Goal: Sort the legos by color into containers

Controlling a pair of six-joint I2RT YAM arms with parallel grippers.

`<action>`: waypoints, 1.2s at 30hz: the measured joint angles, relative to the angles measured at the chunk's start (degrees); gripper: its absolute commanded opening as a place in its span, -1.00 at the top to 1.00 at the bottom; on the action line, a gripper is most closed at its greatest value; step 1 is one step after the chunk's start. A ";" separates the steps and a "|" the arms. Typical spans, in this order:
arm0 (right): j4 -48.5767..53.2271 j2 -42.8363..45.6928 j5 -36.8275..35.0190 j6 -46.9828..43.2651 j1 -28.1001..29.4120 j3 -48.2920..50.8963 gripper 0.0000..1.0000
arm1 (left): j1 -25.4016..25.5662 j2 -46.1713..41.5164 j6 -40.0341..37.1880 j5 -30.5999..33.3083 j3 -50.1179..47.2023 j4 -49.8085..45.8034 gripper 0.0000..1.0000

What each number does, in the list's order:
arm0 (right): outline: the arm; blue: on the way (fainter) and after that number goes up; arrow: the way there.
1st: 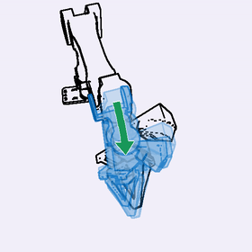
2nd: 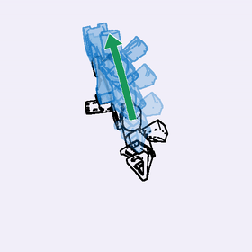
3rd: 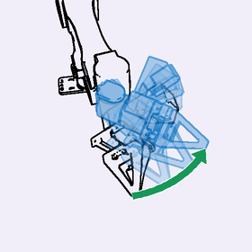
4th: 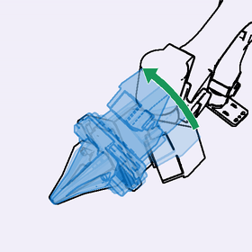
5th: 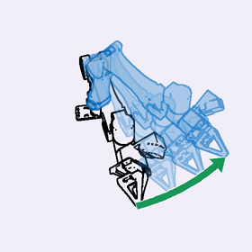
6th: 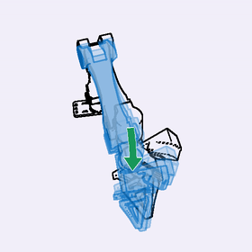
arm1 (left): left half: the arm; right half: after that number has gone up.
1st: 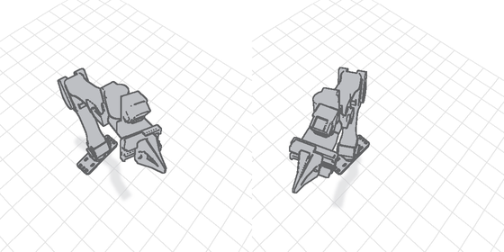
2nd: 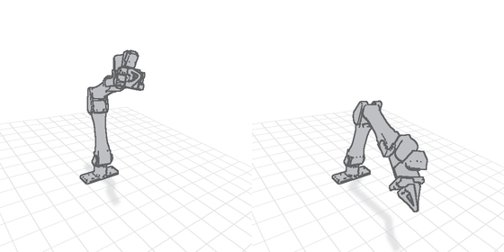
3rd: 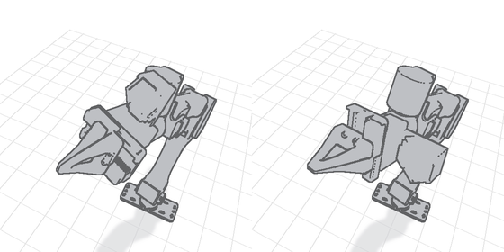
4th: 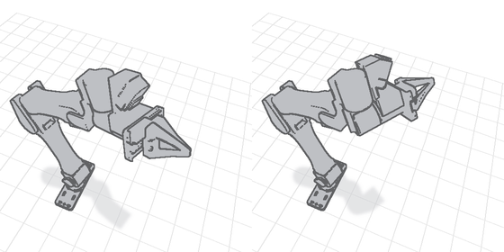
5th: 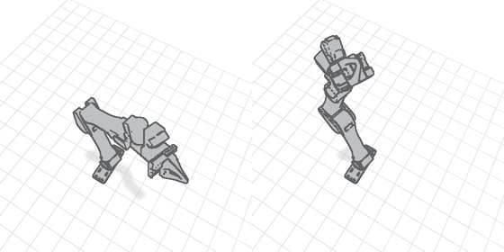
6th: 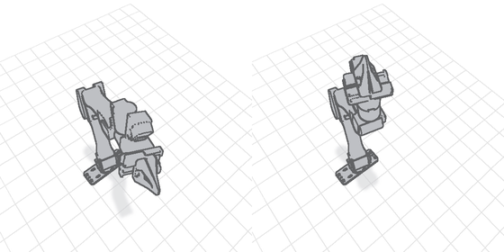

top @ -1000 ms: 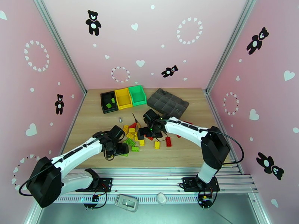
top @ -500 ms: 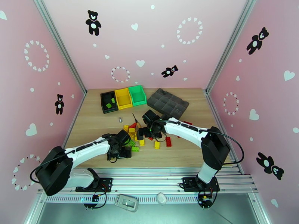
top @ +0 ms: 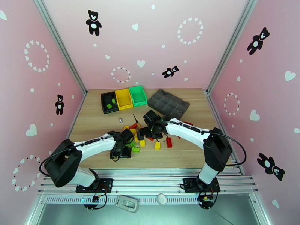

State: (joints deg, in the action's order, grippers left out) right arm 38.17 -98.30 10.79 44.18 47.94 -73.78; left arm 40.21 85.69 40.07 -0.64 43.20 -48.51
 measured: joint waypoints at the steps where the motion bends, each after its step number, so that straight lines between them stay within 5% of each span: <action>1: -0.15 0.02 0.02 0.00 0.00 0.09 -0.98 | -0.09 0.39 -0.20 -0.11 0.37 -0.31 -0.57; 16: -0.72 0.02 0.48 0.00 0.00 0.59 -0.96 | -2.58 4.09 -2.38 -2.38 3.58 -3.41 -0.58; 25: -1.27 0.02 1.05 0.00 0.00 0.59 -0.94 | -3.76 5.84 -3.17 -1.90 5.90 -3.80 -0.25; 36: -1.22 -0.26 2.73 -0.92 0.00 -0.52 -0.89 | -5.73 2.73 -2.32 2.47 7.21 -2.75 -0.17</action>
State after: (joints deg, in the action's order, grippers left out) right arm 36.95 -98.56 13.52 43.27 47.94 -74.30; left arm 34.48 88.42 37.76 1.83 50.41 -51.27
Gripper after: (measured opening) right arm 0.949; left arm 0.667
